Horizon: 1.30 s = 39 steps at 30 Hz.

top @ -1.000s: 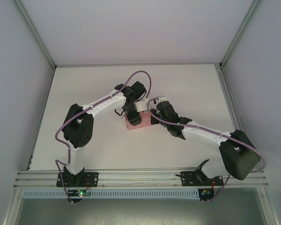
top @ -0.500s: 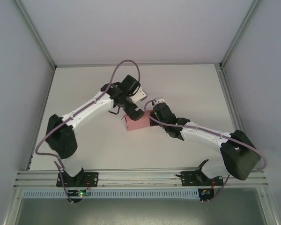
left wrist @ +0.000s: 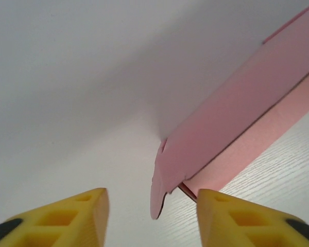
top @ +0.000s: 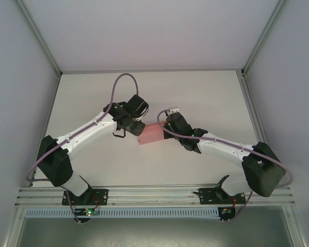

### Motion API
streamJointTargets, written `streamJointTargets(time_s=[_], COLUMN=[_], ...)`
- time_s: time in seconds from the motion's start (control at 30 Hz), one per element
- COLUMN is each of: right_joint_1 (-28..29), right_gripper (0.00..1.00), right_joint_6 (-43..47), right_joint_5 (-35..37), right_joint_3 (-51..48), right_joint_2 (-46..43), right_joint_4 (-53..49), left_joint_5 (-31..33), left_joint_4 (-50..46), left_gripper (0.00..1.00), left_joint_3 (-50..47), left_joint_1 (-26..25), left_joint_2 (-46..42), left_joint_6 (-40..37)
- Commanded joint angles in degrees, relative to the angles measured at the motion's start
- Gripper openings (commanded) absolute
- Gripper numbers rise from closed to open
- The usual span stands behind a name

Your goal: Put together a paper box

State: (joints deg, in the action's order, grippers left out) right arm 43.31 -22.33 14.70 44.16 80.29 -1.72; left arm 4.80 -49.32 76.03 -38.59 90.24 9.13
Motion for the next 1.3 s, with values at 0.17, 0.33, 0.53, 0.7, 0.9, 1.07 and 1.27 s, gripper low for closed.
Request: streamJointTargets(time_s=[0.17,0.33,0.53,0.7,0.9,1.07,1.27], right_joint_1=[1.25,2.99,7.41,10.92,12.88,13.03,13.13], right_gripper=[0.00,0.00,0.00,0.00,0.00,0.00,0.00], right_joint_6=[0.54,1.38,-0.35,-1.69,-3.16,-3.77,-3.48], right_joint_5=[-1.22,1.16,8.92,15.42,15.22,15.36,13.52], right_joint_3=[-1.46,-1.24,-2.06,-4.14,-7.79,-9.29,-11.56], right_joint_2=[1.05,0.72,1.74,0.67,-1.30,-2.63,-4.32], right_joint_4=[-10.84,-11.15,-9.53,-7.07,-2.47,-1.35,3.39], left_joint_5=[2.30,0.22,-3.65,-9.79,-19.56,-18.73,-12.56], left_joint_4=[-3.68,-3.09,-13.08,-16.83,-13.19,-10.07,-4.96], left_gripper=[0.11,0.00,0.00,0.00,0.00,0.00,0.00], left_joint_3=[1.65,3.03,11.80,15.56,13.99,10.73,2.87], left_joint_1=[-0.53,-0.56,-0.23,1.19,5.04,5.98,4.49], left_joint_2=[3.32,4.42,10.80,13.46,12.66,11.22,8.22], left_joint_6=[6.90,13.81,19.79,24.26,32.43,35.86,33.59])
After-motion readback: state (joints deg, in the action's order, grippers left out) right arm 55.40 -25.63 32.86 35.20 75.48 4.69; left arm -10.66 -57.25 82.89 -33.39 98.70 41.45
